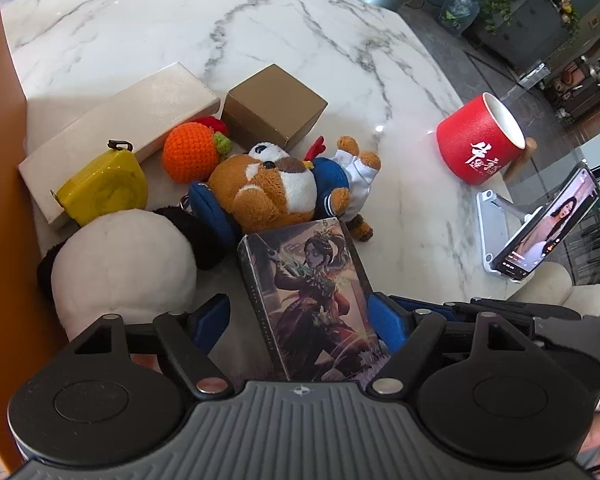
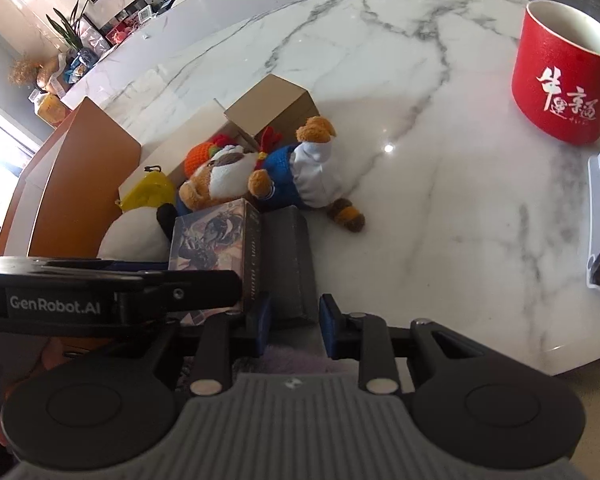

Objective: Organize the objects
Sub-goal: 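Move both tools out of the box toward the items beside it, then grasp the silver PHOTO CARD box upright with the left tool, then grasp the black XI JIANG NAN box with the right tool, then lift the black box with the right tool while the left carries the photo card box toward the orange box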

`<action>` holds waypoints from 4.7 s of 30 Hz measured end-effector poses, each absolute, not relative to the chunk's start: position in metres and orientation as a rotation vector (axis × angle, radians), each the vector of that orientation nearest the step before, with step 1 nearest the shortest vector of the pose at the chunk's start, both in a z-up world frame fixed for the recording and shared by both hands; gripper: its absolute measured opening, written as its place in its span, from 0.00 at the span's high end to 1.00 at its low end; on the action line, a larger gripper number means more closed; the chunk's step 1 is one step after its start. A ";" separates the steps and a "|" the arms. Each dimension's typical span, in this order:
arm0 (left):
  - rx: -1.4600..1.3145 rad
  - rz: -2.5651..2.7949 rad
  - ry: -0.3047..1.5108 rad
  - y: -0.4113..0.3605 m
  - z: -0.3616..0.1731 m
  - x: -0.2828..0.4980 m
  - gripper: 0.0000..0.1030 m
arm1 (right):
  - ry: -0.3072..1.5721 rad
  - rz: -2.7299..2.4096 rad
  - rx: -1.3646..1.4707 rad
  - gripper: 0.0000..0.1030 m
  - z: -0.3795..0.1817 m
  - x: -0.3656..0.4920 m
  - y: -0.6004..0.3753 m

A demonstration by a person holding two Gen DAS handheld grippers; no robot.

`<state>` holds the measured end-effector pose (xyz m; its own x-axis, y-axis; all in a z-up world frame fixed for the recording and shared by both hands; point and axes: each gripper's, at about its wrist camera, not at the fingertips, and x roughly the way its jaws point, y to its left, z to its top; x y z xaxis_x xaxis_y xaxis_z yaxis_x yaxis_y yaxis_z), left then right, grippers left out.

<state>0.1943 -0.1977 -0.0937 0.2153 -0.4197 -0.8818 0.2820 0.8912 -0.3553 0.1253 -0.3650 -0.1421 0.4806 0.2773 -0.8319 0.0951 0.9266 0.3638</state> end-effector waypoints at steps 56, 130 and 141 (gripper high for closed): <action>0.039 -0.373 1.151 -0.187 -0.057 0.171 0.74 | 1.054 0.162 0.415 0.58 -0.139 0.135 -0.364; -0.079 -0.435 1.168 -0.165 -0.071 0.159 0.74 | 0.972 0.080 0.468 0.64 -0.100 0.134 -0.333; -0.204 -0.485 0.968 -0.114 0.012 0.119 0.74 | 0.771 0.134 0.388 0.64 -0.025 0.100 -0.298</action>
<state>0.1191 -0.1141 0.0124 0.4708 -0.4820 -0.7389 0.3042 0.8749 -0.3769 0.0997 -0.2976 -0.0254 0.7127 0.2580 -0.6523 0.0225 0.9210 0.3888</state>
